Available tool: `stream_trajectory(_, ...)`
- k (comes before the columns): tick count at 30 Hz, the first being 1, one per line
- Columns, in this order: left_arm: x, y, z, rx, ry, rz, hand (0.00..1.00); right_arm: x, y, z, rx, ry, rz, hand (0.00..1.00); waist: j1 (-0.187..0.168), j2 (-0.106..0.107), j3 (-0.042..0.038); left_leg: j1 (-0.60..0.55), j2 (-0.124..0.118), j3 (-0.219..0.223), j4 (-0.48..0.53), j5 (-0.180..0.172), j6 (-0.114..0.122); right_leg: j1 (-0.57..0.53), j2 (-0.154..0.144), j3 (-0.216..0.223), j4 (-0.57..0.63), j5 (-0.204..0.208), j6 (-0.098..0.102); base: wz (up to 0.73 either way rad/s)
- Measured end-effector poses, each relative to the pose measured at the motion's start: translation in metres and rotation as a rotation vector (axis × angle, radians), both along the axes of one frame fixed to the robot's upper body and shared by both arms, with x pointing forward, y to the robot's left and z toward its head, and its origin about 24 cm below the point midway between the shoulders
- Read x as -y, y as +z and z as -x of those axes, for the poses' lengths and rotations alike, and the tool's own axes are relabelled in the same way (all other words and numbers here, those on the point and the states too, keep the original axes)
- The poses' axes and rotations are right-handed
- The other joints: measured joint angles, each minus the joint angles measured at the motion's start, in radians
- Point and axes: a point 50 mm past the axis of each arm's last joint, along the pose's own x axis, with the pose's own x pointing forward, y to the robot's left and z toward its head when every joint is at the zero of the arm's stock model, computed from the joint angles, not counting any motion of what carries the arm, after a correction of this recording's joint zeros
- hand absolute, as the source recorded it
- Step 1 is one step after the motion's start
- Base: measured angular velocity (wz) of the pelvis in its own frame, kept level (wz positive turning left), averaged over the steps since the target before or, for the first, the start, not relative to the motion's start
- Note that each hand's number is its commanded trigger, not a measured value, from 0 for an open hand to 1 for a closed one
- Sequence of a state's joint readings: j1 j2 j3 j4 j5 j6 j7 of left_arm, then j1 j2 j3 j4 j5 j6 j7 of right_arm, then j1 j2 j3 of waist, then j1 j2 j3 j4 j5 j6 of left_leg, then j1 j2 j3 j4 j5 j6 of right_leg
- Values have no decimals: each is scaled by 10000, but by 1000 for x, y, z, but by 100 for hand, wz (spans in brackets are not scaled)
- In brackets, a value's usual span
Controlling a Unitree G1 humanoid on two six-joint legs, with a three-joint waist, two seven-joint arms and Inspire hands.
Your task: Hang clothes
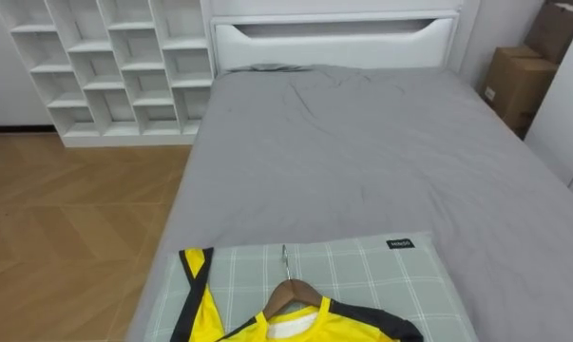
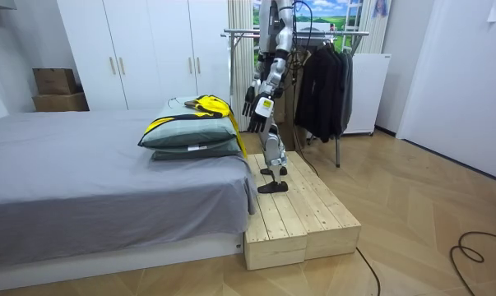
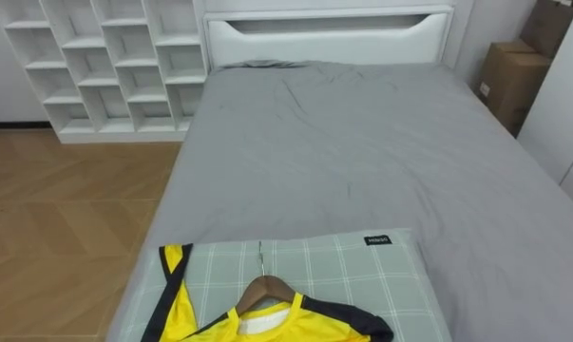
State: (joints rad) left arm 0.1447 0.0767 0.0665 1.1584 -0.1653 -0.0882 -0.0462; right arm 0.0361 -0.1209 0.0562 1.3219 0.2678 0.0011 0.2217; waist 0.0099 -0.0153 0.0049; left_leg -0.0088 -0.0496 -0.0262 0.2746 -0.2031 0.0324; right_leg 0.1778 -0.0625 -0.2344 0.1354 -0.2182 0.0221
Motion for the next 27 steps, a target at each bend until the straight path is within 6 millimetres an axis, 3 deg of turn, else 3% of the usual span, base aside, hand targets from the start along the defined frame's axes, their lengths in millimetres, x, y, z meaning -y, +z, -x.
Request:
stream_trajectory(13, -1, -1, 6, -32, 1087, -61, 0, -2, -2, 6, -268, -354, 189, 0, 0, -173, 6, 12, -3, 5, -7, -1, 1, 2, -15, -18, -7, -1, 1, 1)
stream_trajectory(22, -1, 0, 6, 91, 1367, -13, 0, -2, -2, 6, -236, -464, 173, 0, 12, -80, -48, -2, -12, -34, 11, 0, 0, 18, -9, -61, -5, -3, 6, 0)
stream_trajectory(27, -8, 1, 7, 24, 1811, -587, 0, 0, -1, 8, -250, -619, 178, 0, 25, -33, -4, 1, -10, -52, 23, -2, -1, -16, -13, -90, 0, -6, 5, 0)
